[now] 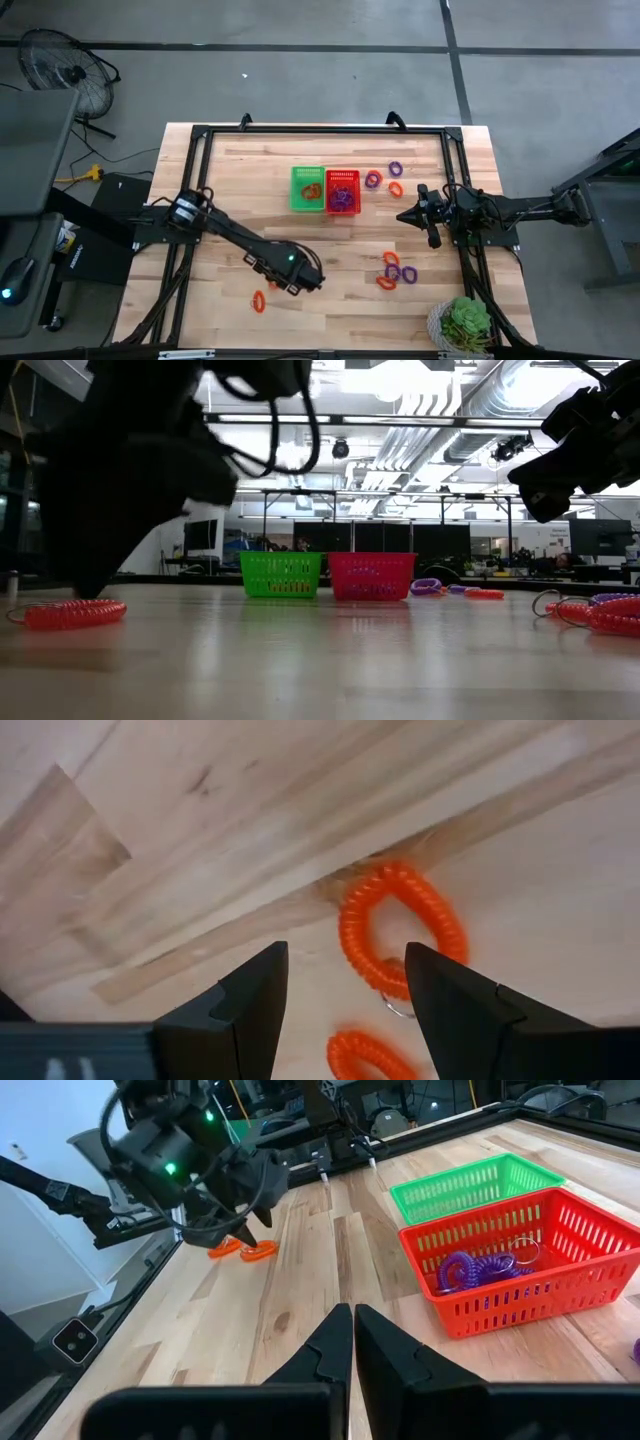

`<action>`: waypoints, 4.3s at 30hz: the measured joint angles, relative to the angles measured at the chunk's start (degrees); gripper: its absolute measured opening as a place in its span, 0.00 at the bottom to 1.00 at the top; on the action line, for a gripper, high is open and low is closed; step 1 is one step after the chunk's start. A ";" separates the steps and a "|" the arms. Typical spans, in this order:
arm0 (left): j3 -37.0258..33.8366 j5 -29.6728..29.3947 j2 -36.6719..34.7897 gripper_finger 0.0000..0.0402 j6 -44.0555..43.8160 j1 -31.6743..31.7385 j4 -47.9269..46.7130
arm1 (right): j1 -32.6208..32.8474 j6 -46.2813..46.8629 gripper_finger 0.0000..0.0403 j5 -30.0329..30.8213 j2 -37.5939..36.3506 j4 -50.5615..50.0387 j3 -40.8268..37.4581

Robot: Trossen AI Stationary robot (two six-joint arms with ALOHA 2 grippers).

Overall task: Sort spring keychains
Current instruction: Put the orange spring keychain into the green bin

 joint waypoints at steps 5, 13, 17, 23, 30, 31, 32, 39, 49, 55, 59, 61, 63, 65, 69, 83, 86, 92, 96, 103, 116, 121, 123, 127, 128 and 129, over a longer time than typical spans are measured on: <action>-3.96 1.60 -0.24 0.49 -1.22 0.14 5.24 | -0.01 0.00 0.03 0.01 0.00 0.00 0.00; -6.72 2.42 -0.44 0.48 0.08 0.18 10.60 | -0.01 0.00 0.03 0.01 0.00 0.00 0.00; -7.43 2.87 -0.44 0.42 0.08 0.21 11.84 | 0.00 0.00 0.03 -0.01 0.00 0.00 0.00; -7.50 3.28 -0.30 0.27 0.20 0.21 12.90 | -0.01 0.00 0.03 0.00 0.01 0.00 0.00; -7.54 2.59 -0.26 0.13 0.25 0.17 13.67 | -0.02 0.00 0.03 0.01 0.00 0.00 0.00; -7.54 2.40 -0.26 0.11 0.24 0.15 13.67 | -0.01 0.00 0.03 0.01 0.00 0.00 0.00; -7.54 2.33 -0.26 0.10 0.24 0.14 13.67 | 0.00 0.00 0.03 0.01 0.01 0.00 0.00; -5.93 1.14 -0.09 0.06 1.29 0.14 11.16 | 0.00 0.00 0.03 -0.01 0.00 0.02 0.00; -1.30 -5.99 -3.14 0.06 5.01 2.99 1.91 | 0.00 0.00 0.03 -0.01 0.02 0.00 0.00; -1.32 -13.40 -10.80 0.06 6.49 6.81 -2.77 | -0.01 0.00 0.03 0.01 0.05 -0.01 0.00; -1.18 -17.41 -15.07 0.06 9.79 11.62 -3.26 | -0.02 0.00 0.03 0.01 -0.02 0.00 0.00; -1.41 -18.84 -16.88 0.06 12.73 14.27 -4.11 | -0.02 0.00 0.03 -0.01 0.02 0.00 0.00; -1.00 -19.34 -17.53 0.06 16.25 17.49 -1.87 | -0.02 0.00 0.03 0.00 0.02 -0.01 0.00; -1.40 -19.52 -17.68 0.06 20.64 20.57 -1.99 | 0.00 0.00 0.03 0.01 0.02 0.00 0.00; -1.14 -19.12 -18.10 0.06 30.11 27.23 3.09 | 0.00 0.00 0.03 0.01 0.02 0.00 0.00; -1.24 -14.03 -17.14 0.06 45.72 42.10 18.23 | -0.01 0.00 0.03 0.00 0.02 0.00 0.00; -1.24 -14.04 -17.14 0.06 46.66 42.78 19.08 | 0.00 0.00 0.03 -0.01 0.02 0.00 0.00; -1.24 -12.39 -17.14 0.06 48.11 42.89 18.10 | -0.01 0.00 0.03 0.01 0.02 0.00 0.00; -1.09 -11.50 -16.30 0.06 48.54 42.89 18.31 | 0.00 0.00 0.03 -0.01 0.02 0.00 0.00; -1.14 -9.71 -15.89 0.13 50.14 42.89 14.23 | 0.00 0.00 0.03 0.01 0.00 0.00 0.00; -1.20 -9.25 -15.87 0.39 50.16 42.08 13.11 | -0.01 0.00 0.03 0.01 0.02 0.01 0.00; -1.20 -10.78 -16.05 0.38 49.62 39.85 10.90 | 0.00 0.00 0.03 0.00 0.02 0.00 0.00; -1.20 -11.05 -16.93 0.37 49.39 38.81 9.76 | -0.02 0.00 0.03 0.01 0.02 0.00 0.00; -1.17 -11.02 -17.40 0.37 48.97 36.33 7.77 | -0.01 0.00 0.03 0.01 0.00 0.01 0.00; -1.27 -11.02 -17.56 0.37 48.92 35.71 6.30 | 0.00 0.00 0.03 0.01 0.01 0.00 0.00; -1.26 -11.04 -17.78 0.37 48.56 35.07 5.65 | 0.00 0.00 0.03 0.01 0.00 0.00 0.00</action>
